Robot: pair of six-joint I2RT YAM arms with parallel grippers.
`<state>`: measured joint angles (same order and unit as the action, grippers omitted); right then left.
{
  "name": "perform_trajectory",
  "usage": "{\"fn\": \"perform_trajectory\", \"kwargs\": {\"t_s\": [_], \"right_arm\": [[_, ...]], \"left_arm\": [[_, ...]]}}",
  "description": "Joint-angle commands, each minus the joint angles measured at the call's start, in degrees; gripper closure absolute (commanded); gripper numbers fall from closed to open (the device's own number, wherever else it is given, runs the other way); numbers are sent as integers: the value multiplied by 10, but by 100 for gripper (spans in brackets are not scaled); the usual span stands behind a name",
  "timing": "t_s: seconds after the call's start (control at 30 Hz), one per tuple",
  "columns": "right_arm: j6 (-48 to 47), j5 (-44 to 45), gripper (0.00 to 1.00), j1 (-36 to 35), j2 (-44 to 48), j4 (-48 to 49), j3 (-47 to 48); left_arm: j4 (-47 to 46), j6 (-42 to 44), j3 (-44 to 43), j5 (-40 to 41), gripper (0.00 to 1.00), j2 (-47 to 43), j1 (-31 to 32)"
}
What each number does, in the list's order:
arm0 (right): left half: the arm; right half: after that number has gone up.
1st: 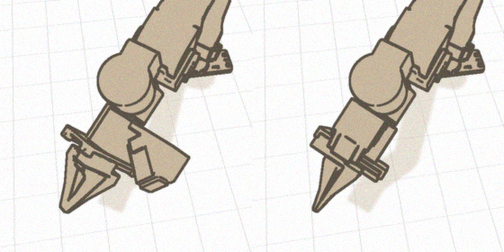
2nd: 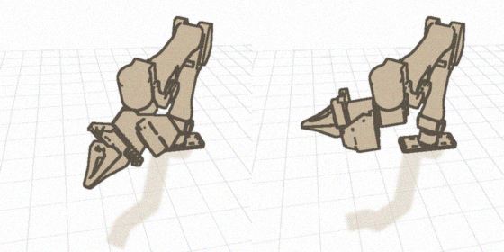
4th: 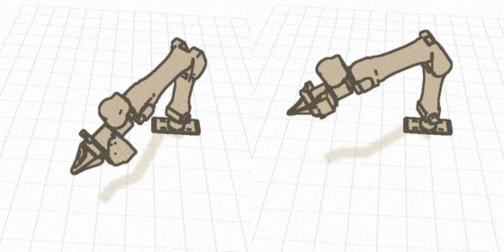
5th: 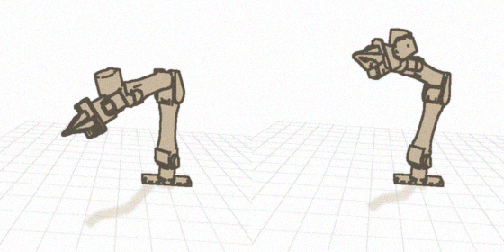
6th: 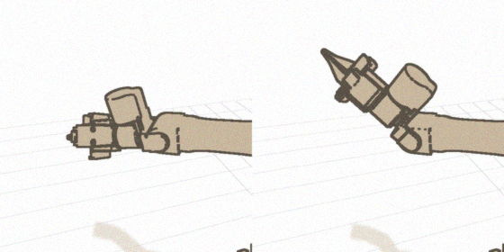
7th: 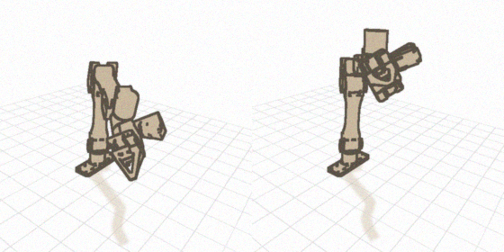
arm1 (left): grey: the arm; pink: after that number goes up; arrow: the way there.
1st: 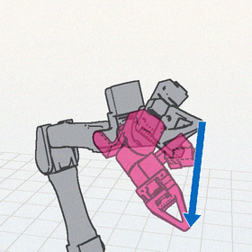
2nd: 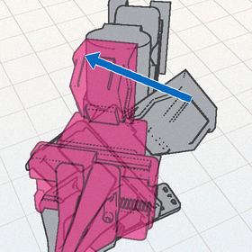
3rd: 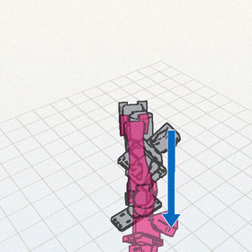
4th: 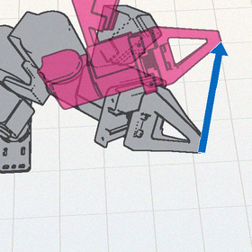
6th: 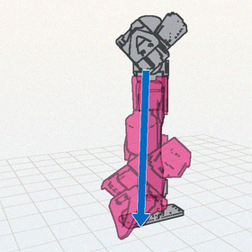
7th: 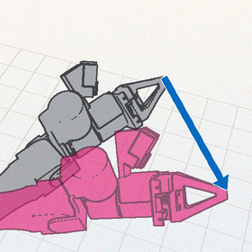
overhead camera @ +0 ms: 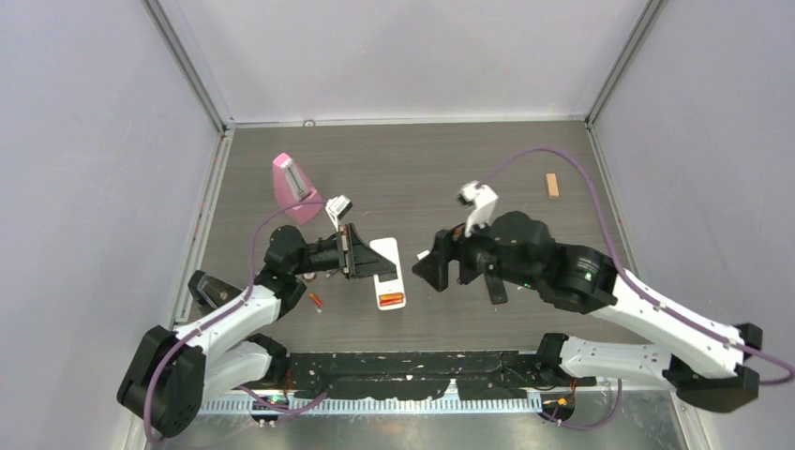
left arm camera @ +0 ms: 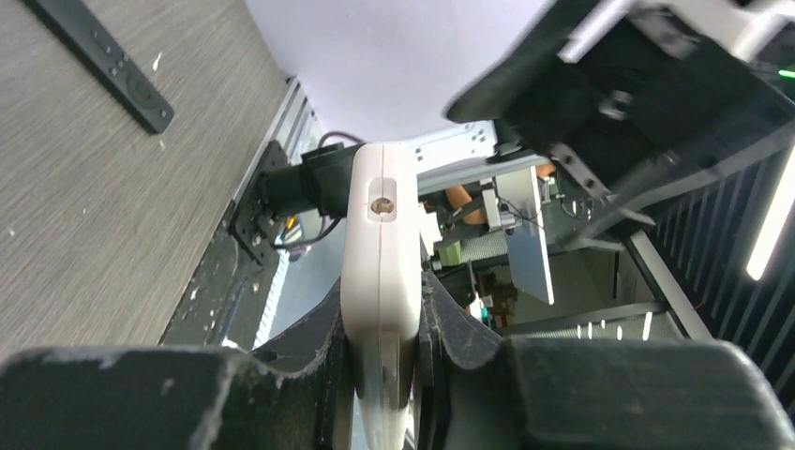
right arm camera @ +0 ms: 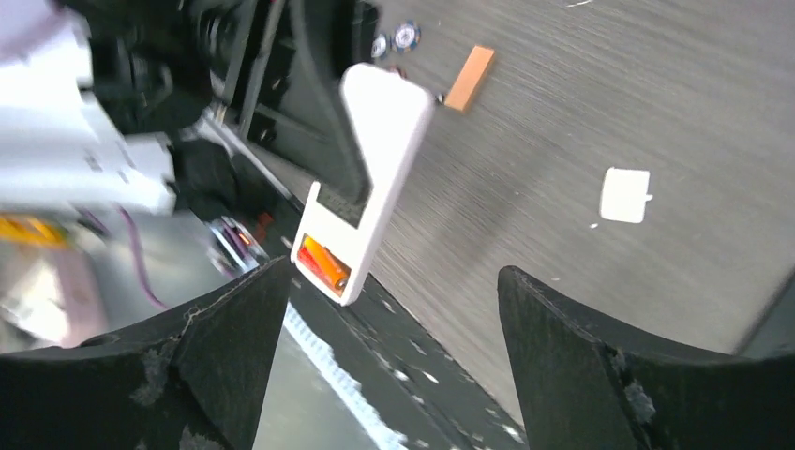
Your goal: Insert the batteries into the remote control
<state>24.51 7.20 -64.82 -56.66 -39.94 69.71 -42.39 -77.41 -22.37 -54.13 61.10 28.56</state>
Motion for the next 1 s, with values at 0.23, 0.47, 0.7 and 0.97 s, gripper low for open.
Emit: {"fn": "perform_trajectory", "kwargs": {"t_s": [0.23, 0.47, 0.7, 0.97], "right_arm": [[463, -34, 13, 72, 117, 305, -214], [525, -57, 24, 72, 100, 385, -240], [566, -87, 47, 72, 86, 454, -273], [582, -84, 59, 73, 85, 480, -296]], "left_arm": [[-39, -84, -12, 149, 100, -101, 3], [-26, -126, -27, 194, 100, -122, 2], [-51, -167, -26, 220, 100, -101, 2], [-54, -179, -26, 229, 100, -95, 3]]}}
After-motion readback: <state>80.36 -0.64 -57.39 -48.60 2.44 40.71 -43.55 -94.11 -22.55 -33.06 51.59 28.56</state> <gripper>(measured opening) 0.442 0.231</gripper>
